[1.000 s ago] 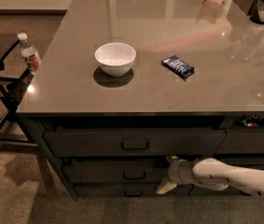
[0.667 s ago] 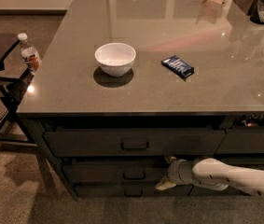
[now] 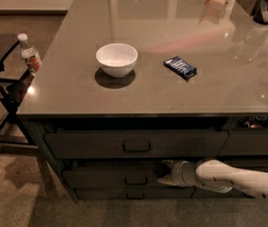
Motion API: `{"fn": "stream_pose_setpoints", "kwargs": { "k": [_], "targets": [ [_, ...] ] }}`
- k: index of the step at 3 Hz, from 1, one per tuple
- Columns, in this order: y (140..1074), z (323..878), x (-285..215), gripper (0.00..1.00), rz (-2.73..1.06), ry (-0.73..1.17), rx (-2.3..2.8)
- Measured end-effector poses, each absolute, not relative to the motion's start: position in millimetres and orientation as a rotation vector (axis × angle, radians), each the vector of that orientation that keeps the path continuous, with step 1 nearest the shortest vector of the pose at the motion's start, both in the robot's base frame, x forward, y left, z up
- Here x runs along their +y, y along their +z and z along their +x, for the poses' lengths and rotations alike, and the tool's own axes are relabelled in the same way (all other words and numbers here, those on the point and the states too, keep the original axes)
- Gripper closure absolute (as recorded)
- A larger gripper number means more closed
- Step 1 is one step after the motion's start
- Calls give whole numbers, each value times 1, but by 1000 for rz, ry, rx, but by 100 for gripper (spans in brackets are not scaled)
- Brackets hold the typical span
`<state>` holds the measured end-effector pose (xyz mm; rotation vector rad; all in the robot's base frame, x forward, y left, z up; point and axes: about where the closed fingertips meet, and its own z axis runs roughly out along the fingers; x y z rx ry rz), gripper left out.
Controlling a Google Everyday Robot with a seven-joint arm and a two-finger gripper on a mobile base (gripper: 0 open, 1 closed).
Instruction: Open middle drawer
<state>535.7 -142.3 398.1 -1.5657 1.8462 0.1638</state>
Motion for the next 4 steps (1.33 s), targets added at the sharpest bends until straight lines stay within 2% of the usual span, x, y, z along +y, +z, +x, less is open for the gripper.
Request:
{"fn": "stream_pose_setpoints", "kwargs": {
  "k": [1,2,4],
  "targets": [
    [398,536,-142,87,-1566,164,1846],
    [403,536,-142,100,-1566,164,1846],
    [418,530,-141,100,-1539,177,1854]
  ]
}}
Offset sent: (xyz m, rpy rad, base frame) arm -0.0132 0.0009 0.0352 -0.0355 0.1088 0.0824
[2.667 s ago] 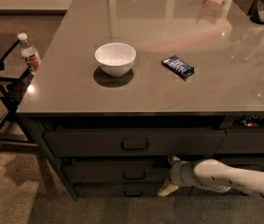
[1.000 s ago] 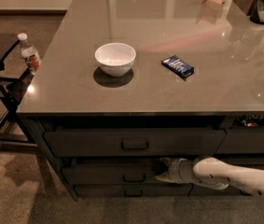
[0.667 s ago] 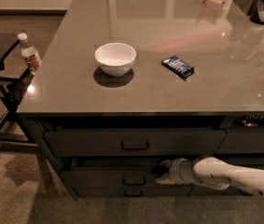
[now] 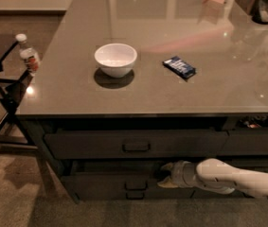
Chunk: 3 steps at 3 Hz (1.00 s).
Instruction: Open middle drawer
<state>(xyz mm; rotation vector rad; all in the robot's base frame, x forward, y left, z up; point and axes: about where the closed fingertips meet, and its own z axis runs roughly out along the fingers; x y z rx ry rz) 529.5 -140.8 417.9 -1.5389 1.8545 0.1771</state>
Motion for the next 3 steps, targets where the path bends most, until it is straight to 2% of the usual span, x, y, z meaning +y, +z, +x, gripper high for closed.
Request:
{"fn": "stream_pose_setpoints", "kwargs": {
  "k": [1,2,3],
  "targets": [
    [416,513,-145,100,-1527,194,1876],
    [416,513,-145,85,-1527,194,1876],
    [416,513,-145,62,-1527,194,1876]
  ]
}}
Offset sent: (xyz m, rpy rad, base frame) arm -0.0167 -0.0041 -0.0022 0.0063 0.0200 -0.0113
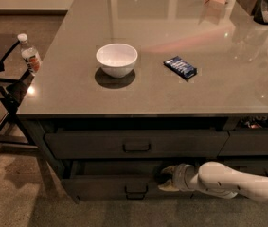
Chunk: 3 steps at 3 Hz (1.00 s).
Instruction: Open middle drawer
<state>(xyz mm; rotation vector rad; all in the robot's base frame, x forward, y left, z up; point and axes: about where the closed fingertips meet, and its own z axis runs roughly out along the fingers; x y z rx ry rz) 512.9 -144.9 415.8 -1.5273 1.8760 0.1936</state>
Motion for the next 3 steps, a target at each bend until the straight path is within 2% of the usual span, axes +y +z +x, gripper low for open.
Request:
{"fn": "stream_pose_setpoints", "kwargs": {
  "k": [1,2,3],
  "targets": [
    [416,513,-145,38,-1527,194,1876],
    [416,513,-145,36,-1527,194,1876],
    [407,490,-153,60,-1513,215,1892]
  ]
}}
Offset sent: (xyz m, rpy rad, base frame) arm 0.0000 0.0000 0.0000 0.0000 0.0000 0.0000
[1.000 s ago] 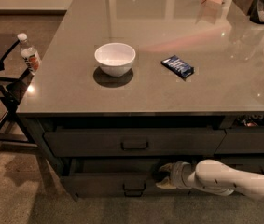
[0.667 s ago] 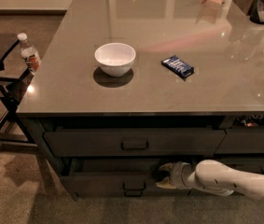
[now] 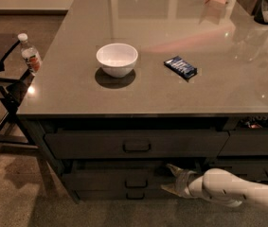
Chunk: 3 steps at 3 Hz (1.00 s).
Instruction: Open middle drawer
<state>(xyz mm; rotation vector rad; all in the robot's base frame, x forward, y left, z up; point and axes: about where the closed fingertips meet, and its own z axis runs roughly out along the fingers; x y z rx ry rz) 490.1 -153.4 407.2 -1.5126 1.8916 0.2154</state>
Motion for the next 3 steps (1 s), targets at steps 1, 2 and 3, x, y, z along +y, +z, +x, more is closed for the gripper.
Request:
{"fn": "stream_pose_setpoints", "kwargs": {
  "k": [1,2,3],
  "targets": [
    [408,478,-156,84,-1511,220,1885],
    [415,478,-156,100,-1511,220,1885],
    [414,459,-146,100,-1536,211,1838]
  ]
}}
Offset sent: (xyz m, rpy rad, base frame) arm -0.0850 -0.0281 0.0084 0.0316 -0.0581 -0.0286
